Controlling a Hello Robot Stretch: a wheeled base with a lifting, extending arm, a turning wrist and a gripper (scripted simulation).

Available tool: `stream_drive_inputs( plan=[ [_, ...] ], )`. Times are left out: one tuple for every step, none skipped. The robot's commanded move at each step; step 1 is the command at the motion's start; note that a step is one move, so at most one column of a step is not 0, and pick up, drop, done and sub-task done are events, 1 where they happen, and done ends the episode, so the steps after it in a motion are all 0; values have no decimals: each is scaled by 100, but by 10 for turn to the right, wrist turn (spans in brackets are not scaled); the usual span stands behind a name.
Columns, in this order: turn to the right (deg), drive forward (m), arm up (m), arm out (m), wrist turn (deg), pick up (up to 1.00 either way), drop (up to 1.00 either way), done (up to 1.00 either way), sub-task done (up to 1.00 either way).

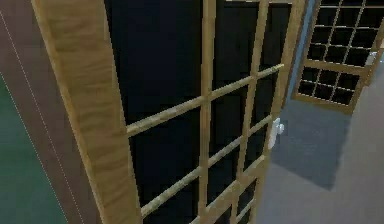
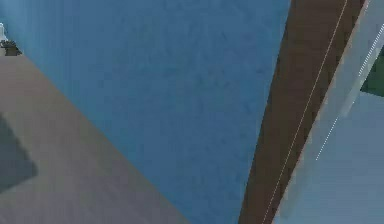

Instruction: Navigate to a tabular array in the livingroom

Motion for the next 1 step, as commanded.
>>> stream_drive_inputs(
  plan=[
    [450,0,0,0,0,0,0,0,0]
  ],
)
